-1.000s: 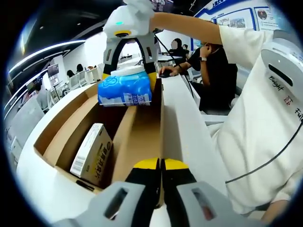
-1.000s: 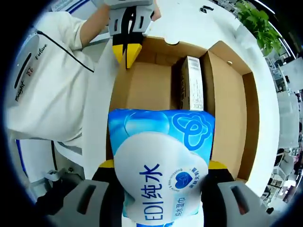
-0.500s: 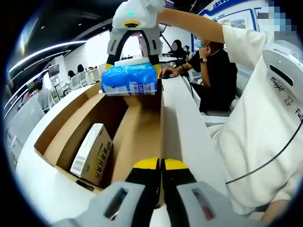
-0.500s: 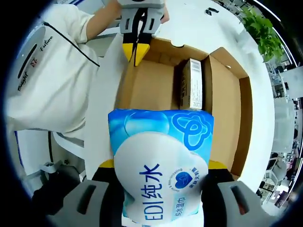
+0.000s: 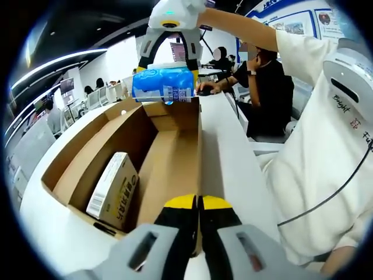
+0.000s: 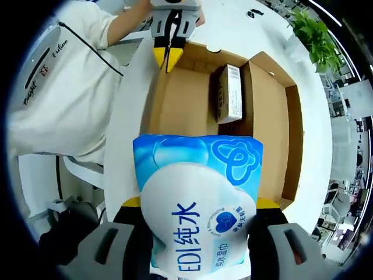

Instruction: Operate the shoe box by opening the lid, removing the specified soft item, and placing it in the target area until the item is outside and the box remains undamaged.

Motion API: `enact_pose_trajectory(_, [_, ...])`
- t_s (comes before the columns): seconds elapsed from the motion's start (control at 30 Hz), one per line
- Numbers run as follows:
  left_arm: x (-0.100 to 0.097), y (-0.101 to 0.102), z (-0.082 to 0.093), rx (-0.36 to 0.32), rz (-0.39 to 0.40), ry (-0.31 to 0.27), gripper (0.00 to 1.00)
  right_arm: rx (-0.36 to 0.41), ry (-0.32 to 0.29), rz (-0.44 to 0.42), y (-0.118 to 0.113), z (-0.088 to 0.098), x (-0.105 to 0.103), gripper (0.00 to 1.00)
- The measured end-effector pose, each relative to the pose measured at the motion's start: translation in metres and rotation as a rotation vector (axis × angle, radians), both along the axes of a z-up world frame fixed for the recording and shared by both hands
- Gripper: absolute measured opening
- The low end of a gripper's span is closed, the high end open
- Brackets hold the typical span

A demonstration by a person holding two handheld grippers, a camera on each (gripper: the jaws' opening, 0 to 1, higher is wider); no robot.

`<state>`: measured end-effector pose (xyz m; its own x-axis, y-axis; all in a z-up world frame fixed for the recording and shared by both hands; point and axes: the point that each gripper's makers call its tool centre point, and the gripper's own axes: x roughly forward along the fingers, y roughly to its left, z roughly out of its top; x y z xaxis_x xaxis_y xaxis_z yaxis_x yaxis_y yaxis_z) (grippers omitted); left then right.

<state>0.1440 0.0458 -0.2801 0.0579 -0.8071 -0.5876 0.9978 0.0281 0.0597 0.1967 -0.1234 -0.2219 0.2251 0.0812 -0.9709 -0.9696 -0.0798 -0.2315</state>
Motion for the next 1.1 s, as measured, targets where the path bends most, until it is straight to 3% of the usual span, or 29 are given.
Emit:
enact_pose_trajectory(0.3, [-0.001, 0.000, 0.000, 0.002, 0.001, 0.003, 0.01, -0.020, 0.014, -0.024, -0.022, 0.003, -0.005, 0.65])
enact_pose_trajectory(0.5, [-0.001, -0.001, 0.000, 0.005, 0.002, 0.004, 0.01, -0.062, 0.028, -0.064, -0.059, 0.000, -0.010, 0.65])
enact_pose_trajectory(1.1, [-0.001, -0.001, 0.000, 0.003, 0.006, 0.000, 0.01, -0.051, 0.019, -0.198, -0.107, -0.004, -0.001, 0.65])
